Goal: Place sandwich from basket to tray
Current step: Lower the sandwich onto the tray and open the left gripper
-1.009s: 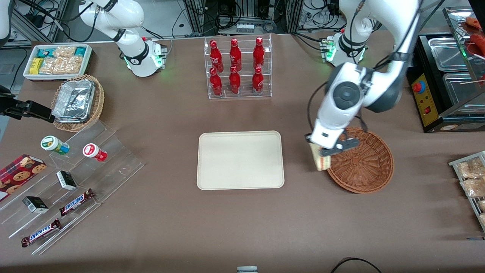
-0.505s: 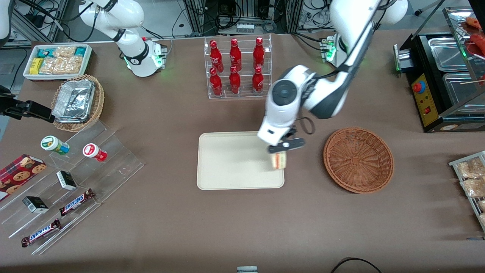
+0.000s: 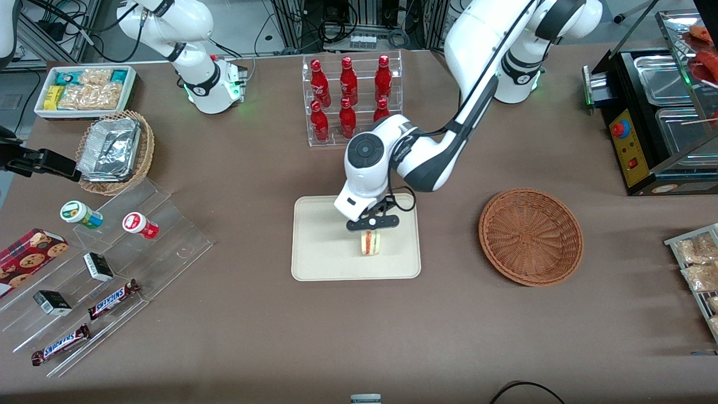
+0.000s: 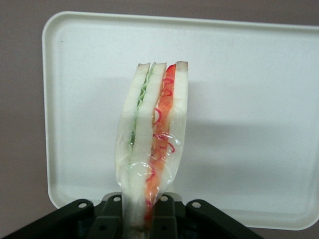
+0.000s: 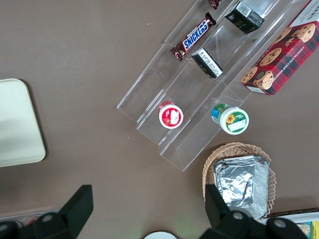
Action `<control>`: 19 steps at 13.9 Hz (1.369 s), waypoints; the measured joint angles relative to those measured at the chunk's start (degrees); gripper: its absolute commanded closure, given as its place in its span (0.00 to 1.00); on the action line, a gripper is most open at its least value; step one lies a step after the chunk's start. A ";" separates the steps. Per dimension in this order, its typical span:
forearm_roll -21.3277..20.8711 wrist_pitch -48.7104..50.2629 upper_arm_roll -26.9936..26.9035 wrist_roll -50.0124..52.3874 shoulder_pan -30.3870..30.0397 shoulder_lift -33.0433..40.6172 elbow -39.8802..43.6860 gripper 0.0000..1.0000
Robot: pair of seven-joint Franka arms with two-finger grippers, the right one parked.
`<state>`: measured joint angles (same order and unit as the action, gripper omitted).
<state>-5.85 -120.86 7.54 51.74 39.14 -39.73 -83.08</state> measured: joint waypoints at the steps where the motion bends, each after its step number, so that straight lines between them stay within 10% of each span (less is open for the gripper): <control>1: -0.44 0.51 0.00 -1.11 0.17 -0.52 0.15 1.00; 17: -1.23 1.80 -0.85 -3.39 0.22 -4.58 2.74 1.00; 19: -1.23 1.80 -0.85 -3.38 0.22 -4.66 2.74 0.31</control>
<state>-7.08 -119.07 6.69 48.36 39.36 -44.39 -80.34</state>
